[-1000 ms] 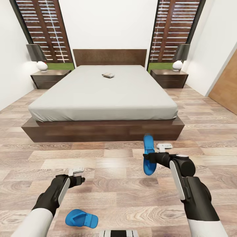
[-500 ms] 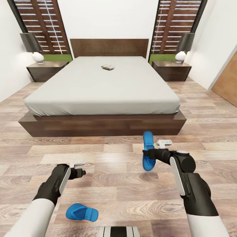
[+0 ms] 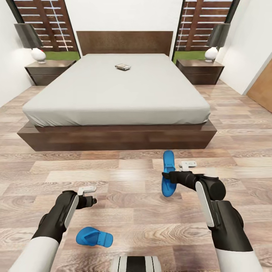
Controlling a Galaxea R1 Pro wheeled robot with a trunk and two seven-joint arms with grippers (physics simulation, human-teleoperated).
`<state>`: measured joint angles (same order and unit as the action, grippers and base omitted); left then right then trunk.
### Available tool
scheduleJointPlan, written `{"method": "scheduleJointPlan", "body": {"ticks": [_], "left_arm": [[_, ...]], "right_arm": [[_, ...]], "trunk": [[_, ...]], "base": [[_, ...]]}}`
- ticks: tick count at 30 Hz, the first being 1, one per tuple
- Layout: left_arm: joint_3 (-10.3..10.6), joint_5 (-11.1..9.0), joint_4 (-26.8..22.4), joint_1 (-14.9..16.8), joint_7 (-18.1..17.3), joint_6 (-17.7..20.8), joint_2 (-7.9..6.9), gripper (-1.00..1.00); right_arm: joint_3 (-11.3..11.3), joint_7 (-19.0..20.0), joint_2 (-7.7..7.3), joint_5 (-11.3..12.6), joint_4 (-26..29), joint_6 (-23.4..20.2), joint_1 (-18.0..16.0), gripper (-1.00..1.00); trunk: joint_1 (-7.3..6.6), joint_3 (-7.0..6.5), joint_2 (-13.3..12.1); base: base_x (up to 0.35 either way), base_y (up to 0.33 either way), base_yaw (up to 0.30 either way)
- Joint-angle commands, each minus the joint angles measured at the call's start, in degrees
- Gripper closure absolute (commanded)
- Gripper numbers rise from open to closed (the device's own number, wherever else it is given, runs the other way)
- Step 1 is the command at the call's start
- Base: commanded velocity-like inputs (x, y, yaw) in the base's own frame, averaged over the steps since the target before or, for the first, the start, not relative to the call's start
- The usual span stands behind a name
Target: In the bedroom, move the book from the bed onto either nightstand, and place the two sandals side by side next to the bed.
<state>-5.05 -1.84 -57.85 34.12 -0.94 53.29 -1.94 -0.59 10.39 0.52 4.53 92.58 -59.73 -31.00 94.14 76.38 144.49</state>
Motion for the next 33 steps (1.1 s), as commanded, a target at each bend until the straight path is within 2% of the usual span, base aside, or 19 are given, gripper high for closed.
{"method": "scheduleJointPlan", "body": {"ticks": [1,7,9,13,17,22,33], "left_arm": [[0.4,-0.3,0.0,0.0,-0.1,0.3,-0.09,-1.0],[1.2,-0.2,2.5,0.0,-2.4,0.3,-0.39,-1.0],[1.2,0.0,3.0,0.0,-4.7,0.3,-0.45,-1.0],[0.6,-0.3,3.2,0.3,-6.3,0.6,-0.44,-1.0],[-0.3,-1.3,4.5,-1.0,-5.0,0.3,-1.53,-1.0],[-0.3,-1.8,4.7,-2.4,-5.0,0.3,-1.53,-1.0],[-0.3,-1.8,4.7,-2.4,-5.0,0.3,-1.53,-1.0]], "right_arm": [[0.0,-0.3,0.01,0.5,0.0,-0.3,0.0,1.0],[0.0,-0.3,0.02,0.6,0.0,-0.3,0.0,1.0],[-0.1,-0.3,0.03,0.5,0.0,-0.3,0.0,1.0],[-0.2,-0.3,0.07,0.6,0.0,-0.3,0.1,1.0],[-0.3,-0.1,0.45,0.4,0.1,-0.1,0.7,1.0],[-0.3,-0.1,0.45,0.4,0.1,-0.1,0.7,1.0],[-0.3,-0.1,0.45,0.4,0.1,-0.1,0.7,1.0]], "trunk": [[0.01,0.27,0.0],[0.17,1.6,0.1],[0.22,2.04,0.1],[0.32,2.93,0.2],[0.32,2.92,0.2],[0.32,2.92,0.2],[0.32,2.92,0.2]], "base": [[0.0,0.0,0.0],[0.0,0.0,0.0],[0.0,0.0,0.0],[0.0,0.0,0.0],[0.0,0.0,0.0],[0.0,0.0,0.0],[0.0,0.0,0.0]]}}
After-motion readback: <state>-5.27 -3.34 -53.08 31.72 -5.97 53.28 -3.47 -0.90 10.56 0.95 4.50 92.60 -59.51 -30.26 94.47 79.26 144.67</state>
